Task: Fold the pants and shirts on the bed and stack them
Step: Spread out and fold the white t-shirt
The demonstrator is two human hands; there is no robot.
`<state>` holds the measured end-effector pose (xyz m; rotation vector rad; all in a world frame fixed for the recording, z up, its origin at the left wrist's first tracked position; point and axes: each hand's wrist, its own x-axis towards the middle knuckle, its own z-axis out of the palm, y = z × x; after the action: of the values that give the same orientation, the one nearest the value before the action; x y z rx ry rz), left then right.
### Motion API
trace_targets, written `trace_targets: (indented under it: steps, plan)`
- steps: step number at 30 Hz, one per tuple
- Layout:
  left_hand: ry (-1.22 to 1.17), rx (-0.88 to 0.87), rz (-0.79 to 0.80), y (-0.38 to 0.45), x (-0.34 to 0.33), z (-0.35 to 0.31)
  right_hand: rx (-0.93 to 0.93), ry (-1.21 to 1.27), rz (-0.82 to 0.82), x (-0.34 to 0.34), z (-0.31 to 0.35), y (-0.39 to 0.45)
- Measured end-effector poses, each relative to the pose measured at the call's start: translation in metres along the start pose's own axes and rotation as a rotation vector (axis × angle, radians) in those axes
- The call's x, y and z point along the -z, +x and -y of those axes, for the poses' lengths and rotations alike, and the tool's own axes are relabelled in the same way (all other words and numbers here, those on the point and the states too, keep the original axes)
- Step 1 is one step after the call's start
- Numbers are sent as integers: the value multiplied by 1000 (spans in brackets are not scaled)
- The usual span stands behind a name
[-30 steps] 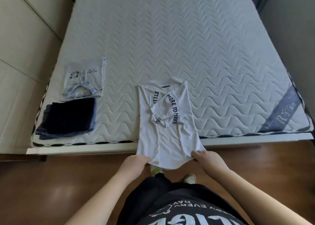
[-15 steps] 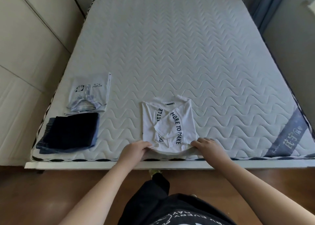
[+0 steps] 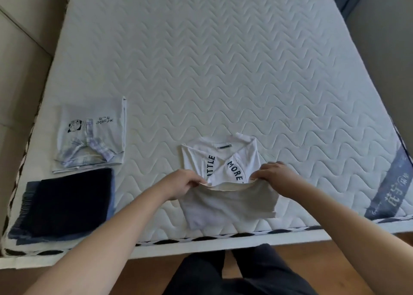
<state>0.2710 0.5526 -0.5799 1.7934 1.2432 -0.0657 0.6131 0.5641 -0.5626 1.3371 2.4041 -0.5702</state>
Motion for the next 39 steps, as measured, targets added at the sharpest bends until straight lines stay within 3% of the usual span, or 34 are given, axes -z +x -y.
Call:
trace_targets:
  steps: [10, 18, 24, 31, 34, 37, 39]
  plan:
    - [22, 12, 67, 136, 32, 71, 68, 84, 97, -17, -69, 147]
    - [34, 85, 74, 229, 34, 137, -37, 191, 128, -62, -119, 243]
    - [111, 165, -28, 260, 29, 158, -187, 249, 131, -78, -141, 267]
    - [174, 213, -152, 275, 25, 164, -326, 320, 20, -90, -147, 279]
    - [139, 171, -144, 282, 23, 163, -306, 367, 46, -91, -149, 281]
    - [51, 257, -76, 285, 26, 159, -264, 263, 154, -92, -149, 282]
    - [126, 328, 27, 289, 27, 153, -272, 206, 189, -93, -146, 284]
